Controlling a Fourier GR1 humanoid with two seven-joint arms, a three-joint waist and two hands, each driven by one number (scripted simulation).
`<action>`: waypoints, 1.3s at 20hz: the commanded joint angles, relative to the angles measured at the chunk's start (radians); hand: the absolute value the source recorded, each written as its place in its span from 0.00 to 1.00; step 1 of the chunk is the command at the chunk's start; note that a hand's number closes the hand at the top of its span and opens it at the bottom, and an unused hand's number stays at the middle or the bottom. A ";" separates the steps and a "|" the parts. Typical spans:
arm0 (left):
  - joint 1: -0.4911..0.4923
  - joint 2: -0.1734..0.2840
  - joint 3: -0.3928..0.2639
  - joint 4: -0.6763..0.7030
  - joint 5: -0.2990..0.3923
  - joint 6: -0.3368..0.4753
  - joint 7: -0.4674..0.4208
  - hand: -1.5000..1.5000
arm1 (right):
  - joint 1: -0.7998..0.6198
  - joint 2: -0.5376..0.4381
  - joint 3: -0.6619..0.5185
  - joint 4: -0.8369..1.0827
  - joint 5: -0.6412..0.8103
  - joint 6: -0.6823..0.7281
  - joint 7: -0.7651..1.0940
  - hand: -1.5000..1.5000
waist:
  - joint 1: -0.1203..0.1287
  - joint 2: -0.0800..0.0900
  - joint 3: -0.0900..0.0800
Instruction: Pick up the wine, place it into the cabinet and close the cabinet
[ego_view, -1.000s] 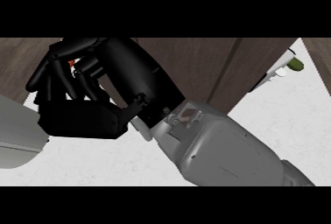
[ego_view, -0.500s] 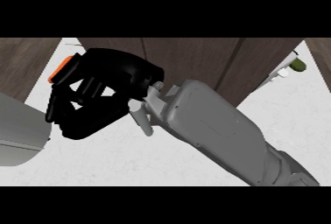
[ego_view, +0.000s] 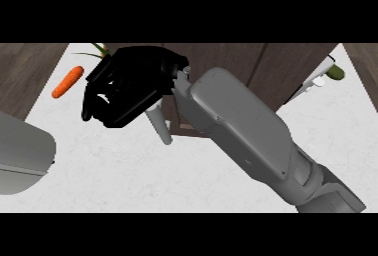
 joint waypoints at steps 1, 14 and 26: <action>-0.034 -0.033 0.047 0.081 -0.015 -0.075 -0.027 0.00 | -0.066 0.000 -0.032 0.129 -0.073 0.080 -0.044 1.00 | -0.003 0.004 -0.001; 0.008 -0.045 0.138 0.030 -0.020 -0.105 0.055 0.00 | -0.075 -0.063 -0.124 0.334 0.018 0.086 -0.231 1.00 | 0.011 0.006 0.001; -0.037 -0.083 0.134 -0.004 -0.065 -0.038 0.094 0.00 | -0.019 -0.152 -0.157 0.294 0.100 0.017 -0.363 1.00 | -0.029 0.016 0.000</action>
